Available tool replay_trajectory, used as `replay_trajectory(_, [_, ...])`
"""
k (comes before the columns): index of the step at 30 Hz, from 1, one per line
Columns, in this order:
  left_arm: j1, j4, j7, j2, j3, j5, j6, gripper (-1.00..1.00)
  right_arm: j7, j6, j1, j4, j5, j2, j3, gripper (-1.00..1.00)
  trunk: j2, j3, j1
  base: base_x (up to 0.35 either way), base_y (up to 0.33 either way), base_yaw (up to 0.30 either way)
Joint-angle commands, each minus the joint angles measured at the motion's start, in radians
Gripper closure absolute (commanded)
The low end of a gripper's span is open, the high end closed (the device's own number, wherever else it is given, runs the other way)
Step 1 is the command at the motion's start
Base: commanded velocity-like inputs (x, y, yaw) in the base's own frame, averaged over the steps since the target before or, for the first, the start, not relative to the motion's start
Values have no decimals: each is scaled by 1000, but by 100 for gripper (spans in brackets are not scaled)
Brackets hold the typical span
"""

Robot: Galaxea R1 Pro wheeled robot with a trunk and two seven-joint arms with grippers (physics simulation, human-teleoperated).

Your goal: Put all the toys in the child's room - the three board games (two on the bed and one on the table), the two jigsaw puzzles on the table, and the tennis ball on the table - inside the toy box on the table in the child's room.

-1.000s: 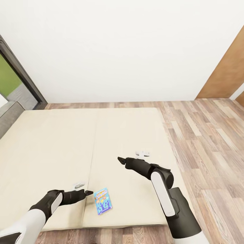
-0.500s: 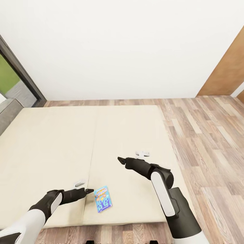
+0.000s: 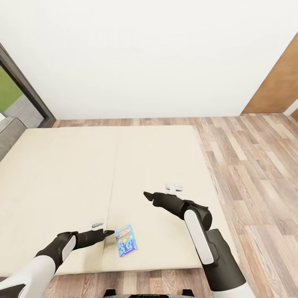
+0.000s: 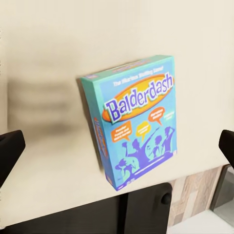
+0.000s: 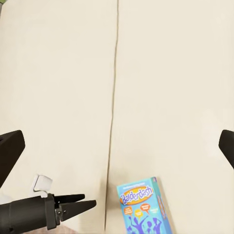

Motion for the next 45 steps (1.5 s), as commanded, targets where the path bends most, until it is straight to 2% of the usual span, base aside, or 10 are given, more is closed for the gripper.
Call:
replay_trajectory(1, [-1, 0, -2, 0, 3, 7, 9, -100, -4, 4, -1, -1, -5, 1, 0, -100, -1, -3, 0, 0, 0, 0])
replay_trajectory(36, [-1, -2, -7, 2, 7, 10, 4, -100, -4, 3, -1, -2, -5, -1, -1, -100, -1, -60, 0, 0, 0, 0])
replay_trajectory(45, [-5, -12, -27, 3, 12, 10, 17, -100, -2, 4, -1, -2, -5, -1, -2, -100, -1, -75, 0, 0, 0, 0])
